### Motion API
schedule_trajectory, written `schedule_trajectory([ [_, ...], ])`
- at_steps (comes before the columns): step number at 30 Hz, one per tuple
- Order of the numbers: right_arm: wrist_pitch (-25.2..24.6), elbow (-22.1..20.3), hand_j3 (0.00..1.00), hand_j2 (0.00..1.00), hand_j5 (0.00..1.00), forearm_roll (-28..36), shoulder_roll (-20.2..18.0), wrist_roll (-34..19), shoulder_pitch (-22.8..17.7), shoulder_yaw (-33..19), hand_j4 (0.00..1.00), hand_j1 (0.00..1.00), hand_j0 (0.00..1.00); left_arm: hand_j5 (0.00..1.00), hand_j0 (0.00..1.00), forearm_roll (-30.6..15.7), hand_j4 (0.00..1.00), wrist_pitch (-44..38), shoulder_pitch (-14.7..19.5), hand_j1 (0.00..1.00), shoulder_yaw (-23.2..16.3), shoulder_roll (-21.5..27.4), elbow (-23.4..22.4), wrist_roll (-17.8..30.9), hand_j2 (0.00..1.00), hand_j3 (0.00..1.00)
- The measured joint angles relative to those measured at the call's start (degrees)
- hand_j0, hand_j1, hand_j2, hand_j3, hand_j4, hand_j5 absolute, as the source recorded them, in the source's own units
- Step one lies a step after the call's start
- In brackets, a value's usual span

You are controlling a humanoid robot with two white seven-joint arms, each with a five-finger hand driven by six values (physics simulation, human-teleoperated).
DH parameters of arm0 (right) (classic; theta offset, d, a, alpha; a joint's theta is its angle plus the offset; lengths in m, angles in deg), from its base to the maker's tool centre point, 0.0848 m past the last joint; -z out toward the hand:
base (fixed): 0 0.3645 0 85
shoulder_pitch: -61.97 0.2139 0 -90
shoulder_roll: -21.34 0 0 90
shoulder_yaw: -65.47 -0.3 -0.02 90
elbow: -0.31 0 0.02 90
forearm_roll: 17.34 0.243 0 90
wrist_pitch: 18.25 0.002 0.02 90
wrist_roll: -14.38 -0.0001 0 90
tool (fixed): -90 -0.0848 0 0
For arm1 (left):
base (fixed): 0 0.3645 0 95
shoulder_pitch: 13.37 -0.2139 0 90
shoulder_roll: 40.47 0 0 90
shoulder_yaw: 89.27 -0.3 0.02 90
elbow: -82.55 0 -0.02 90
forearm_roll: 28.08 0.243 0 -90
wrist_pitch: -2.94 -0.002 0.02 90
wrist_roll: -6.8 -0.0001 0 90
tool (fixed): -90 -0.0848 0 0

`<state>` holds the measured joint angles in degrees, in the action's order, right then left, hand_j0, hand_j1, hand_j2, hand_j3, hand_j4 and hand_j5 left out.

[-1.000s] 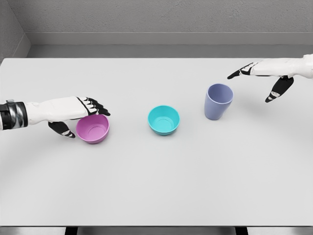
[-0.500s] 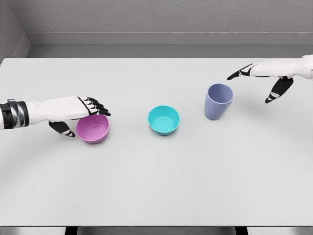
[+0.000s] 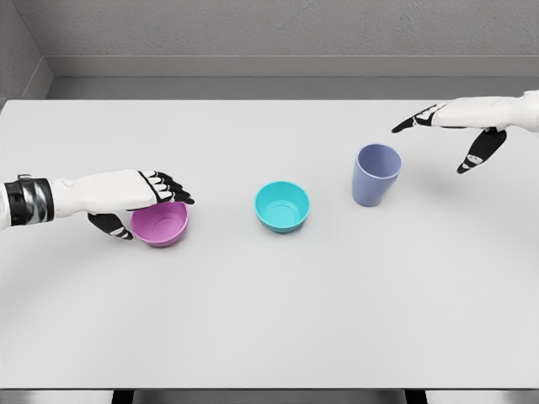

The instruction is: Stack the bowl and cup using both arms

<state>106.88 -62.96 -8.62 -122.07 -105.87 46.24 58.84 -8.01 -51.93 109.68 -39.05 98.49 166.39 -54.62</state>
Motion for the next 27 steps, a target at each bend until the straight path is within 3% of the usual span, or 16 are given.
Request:
schedule_trajectory([
  [27, 0.0, 0.3, 1.0, 1.0, 1.0, 0.1, -0.2, 0.1, 0.0, -0.1, 1.0, 1.0, 1.0, 1.0, 1.0, 1.2, 1.0, 0.0, -0.1, 1.0, -0.2, -0.8, -0.7, -0.1, 1.0, 1.0],
])
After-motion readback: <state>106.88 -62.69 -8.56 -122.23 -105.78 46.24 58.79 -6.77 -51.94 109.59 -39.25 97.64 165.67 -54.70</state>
